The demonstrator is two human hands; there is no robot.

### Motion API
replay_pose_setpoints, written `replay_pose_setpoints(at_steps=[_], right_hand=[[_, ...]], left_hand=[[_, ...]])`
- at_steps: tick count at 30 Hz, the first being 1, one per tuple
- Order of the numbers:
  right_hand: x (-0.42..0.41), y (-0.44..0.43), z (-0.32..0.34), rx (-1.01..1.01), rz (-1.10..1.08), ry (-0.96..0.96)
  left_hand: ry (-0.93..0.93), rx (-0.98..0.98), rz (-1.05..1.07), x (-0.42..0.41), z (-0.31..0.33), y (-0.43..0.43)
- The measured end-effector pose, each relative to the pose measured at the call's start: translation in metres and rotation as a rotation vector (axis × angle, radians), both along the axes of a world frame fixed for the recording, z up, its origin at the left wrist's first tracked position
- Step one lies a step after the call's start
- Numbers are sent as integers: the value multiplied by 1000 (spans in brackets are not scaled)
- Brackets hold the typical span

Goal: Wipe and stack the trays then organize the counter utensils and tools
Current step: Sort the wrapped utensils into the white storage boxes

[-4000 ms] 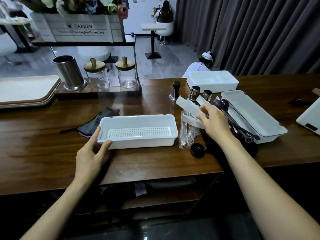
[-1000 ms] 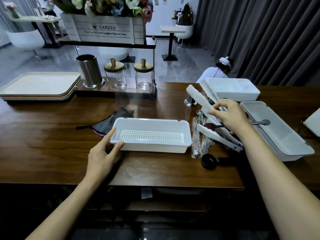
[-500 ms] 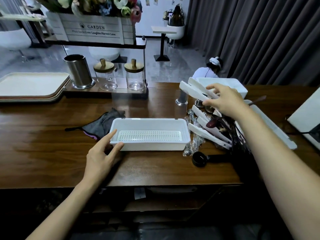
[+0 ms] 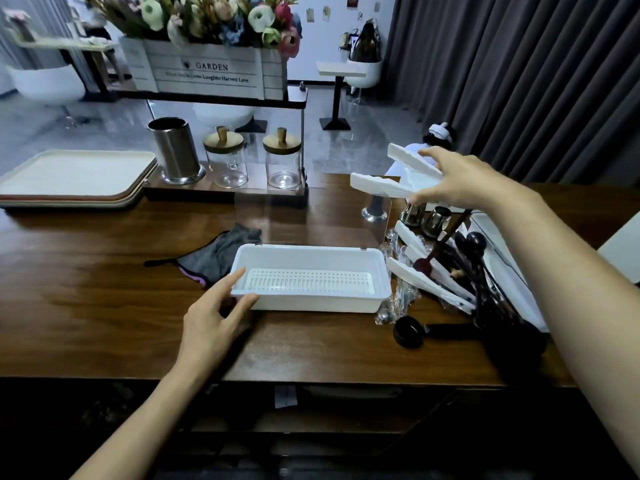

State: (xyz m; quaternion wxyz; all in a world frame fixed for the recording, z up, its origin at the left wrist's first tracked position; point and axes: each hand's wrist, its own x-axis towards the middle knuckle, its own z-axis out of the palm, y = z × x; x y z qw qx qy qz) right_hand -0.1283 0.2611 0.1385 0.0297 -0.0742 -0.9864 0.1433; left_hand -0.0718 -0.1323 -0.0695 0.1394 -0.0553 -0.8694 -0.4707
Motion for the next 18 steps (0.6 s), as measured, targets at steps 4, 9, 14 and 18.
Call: replay_pose_setpoints(at_steps=[4, 9, 14, 18], right_hand=[[4, 0, 8, -49, 12, 37], [7, 1, 23, -89, 10, 135], [18, -3, 35, -135, 29, 301], [26, -15, 34, -267, 87, 352]], left_hand=[[-4, 13, -18, 1, 3, 2], [-6, 16, -19, 1, 3, 2], [-13, 21, -24, 0, 1, 1], [-6, 12, -11, 0, 1, 1]])
